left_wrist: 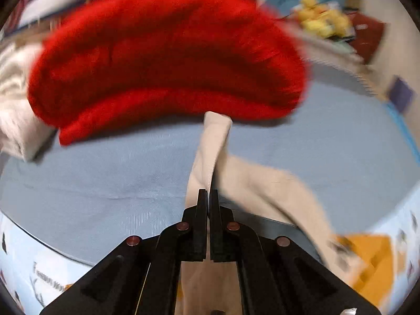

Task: Fold large clothes

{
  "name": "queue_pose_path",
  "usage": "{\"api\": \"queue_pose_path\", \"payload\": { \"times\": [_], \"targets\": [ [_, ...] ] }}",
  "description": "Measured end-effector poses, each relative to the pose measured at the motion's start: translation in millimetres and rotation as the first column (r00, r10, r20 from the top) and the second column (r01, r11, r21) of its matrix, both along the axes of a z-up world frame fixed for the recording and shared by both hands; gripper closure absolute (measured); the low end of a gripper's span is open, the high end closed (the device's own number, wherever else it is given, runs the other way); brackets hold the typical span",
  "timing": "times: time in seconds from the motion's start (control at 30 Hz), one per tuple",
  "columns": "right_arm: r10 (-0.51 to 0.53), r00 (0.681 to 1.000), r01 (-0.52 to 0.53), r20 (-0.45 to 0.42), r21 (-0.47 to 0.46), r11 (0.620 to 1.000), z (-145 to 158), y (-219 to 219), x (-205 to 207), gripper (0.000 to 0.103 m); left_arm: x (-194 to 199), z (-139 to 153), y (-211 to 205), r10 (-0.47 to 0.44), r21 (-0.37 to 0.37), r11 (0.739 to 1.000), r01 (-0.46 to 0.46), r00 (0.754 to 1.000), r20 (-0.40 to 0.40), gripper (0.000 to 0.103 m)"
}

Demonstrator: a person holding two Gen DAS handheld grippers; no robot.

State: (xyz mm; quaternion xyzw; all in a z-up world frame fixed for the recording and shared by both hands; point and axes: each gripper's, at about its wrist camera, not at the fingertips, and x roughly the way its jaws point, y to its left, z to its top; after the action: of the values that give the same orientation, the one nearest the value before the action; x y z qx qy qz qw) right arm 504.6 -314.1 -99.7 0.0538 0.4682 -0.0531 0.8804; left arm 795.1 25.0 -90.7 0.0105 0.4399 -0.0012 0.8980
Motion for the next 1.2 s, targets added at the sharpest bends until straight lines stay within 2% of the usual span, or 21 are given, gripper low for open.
{"api": "queue_pose_path", "payload": {
  "times": [0.07, 0.2, 0.27, 0.37, 0.4, 0.43, 0.47, 0.53, 0.6, 0.67, 0.7, 0.77, 0.8, 0.83, 0.9, 1.0, 1.1, 1.13, 1.2],
  "targets": [
    [-0.007, 0.999, 0.007, 0.034, 0.022, 1.0, 15.0, -2.1, -4.5, 0.077, -47.3, 30.3, -11.7, -0.075, 0.007, 0.997, 0.075, 0.996, 0.054, 0.103],
    [-0.029, 0.997, 0.023, 0.078, 0.081, 0.996, 37.4, -6.0, -15.9, 0.077, -144.4, 63.9, -33.9, -0.199, 0.032, 0.98, 0.197, 0.97, 0.14, 0.103],
    [-0.032, 0.995, 0.022, 0.1, 0.103, 0.994, 46.2, -5.6, -22.8, 0.077, -206.3, 67.5, -40.9, -0.246, 0.042, 0.969, 0.243, 0.954, 0.169, 0.103],
    [-0.04, 0.992, 0.024, 0.12, 0.132, 0.991, 53.6, -4.1, -30.1, 0.077, -278.7, 58.4, -46.8, -0.258, 0.08, 0.966, 0.246, 0.947, 0.193, 0.103],
    [-0.041, 0.992, 0.024, 0.123, 0.14, 0.99, 55.1, -2.6, -31.9, 0.077, -290.3, 54.0, -44.5, -0.239, 0.074, 0.971, 0.229, 0.953, 0.185, 0.103],
    [-0.041, 0.991, 0.022, 0.125, 0.146, 0.989, 55.9, -1.3, -33.4, 0.077, -307.3, 44.7, -39.0, -0.201, 0.034, 0.98, 0.198, 0.966, 0.16, 0.103],
    [-0.04, 0.991, 0.019, 0.13, 0.154, 0.988, 57.1, 0.9, -34.9, 0.077, -321.7, 31.9, -30.1, -0.149, -0.025, 0.988, 0.153, 0.982, 0.115, 0.103],
    [-0.03, 0.99, 0.005, 0.137, 0.174, 0.985, 57.8, 5.1, -35.9, 0.077, -347.1, 12.0, -16.6, -0.059, -0.1, 0.993, 0.062, 0.998, 0.031, 0.103],
    [-0.015, 0.99, -0.013, 0.143, 0.193, 0.981, 56.7, 10.0, -35.3, 0.077, -369.7, 2.3, -9.5, -0.02, -0.133, 0.991, 0.019, 1.0, -0.006, 0.103],
    [0.0, 0.99, -0.032, 0.141, 0.223, 0.974, 53.4, 15.6, -33.1, 0.077, -382.3, -4.0, -4.4, 0.004, -0.133, 0.991, -0.007, 1.0, -0.019, 0.1],
    [0.014, 0.991, -0.048, 0.135, 0.249, 0.967, 50.0, 19.6, -30.6, 0.077, -383.4, -6.7, -1.0, 0.018, -0.138, 0.99, -0.022, 0.999, -0.032, 0.096],
    [0.03, 0.992, -0.063, 0.12, 0.279, 0.958, 42.4, 27.2, -28.1, 0.076, -371.6, -16.1, 13.0, 0.075, -0.196, 0.976, -0.094, 0.992, -0.101, 0.091],
    [0.039, 0.993, -0.07, 0.109, 0.295, 0.953, 37.6, 31.6, -26.5, 0.076, -366.4, -18.8, 19.8, 0.092, -0.249, 0.961, -0.12, 0.988, -0.121, 0.086],
    [0.054, 0.994, -0.081, 0.094, 0.314, 0.946, 31.7, 35.7, -24.6, 0.076, -359.4, -24.7, 32.0, 0.104, -0.337, 0.93, -0.146, 0.985, -0.141, 0.078],
    [0.087, 0.994, -0.102, 0.06, 0.345, 0.933, 18.9, 46.9, -19.9, 0.076, -351.6, -34.0, 43.2, 0.135, -0.402, 0.894, -0.198, 0.975, -0.179, 0.071],
    [0.134, 0.991, -0.13, 0.016, 0.382, 0.915, -0.7, 63.7, -14.1, 0.076, -341.6, -59.5, 48.4, 0.135, -0.51, 0.82, -0.26, 0.954, -0.268, 0.07],
    [0.174, 0.984, -0.144, -0.032, 0.423, 0.895, -20.9, 75.6, -8.4, 0.076, -337.7, -85.2, 47.2, 0.11, -0.62, 0.715, -0.322, 0.929, -0.354, 0.069],
    [0.185, 0.981, -0.142, -0.053, 0.448, 0.883, -29.0, 78.9, -5.7, 0.076, -337.4, -91.0, 46.1, 0.107, -0.634, 0.694, -0.34, 0.92, -0.377, 0.069],
    [0.199, 0.977, -0.137, -0.079, 0.483, 0.865, -40.9, 83.9, -1.2, 0.076, -336.1, -97.4, 44.0, 0.105, -0.647, 0.671, -0.362, 0.91, -0.401, 0.068]
  ]
}}
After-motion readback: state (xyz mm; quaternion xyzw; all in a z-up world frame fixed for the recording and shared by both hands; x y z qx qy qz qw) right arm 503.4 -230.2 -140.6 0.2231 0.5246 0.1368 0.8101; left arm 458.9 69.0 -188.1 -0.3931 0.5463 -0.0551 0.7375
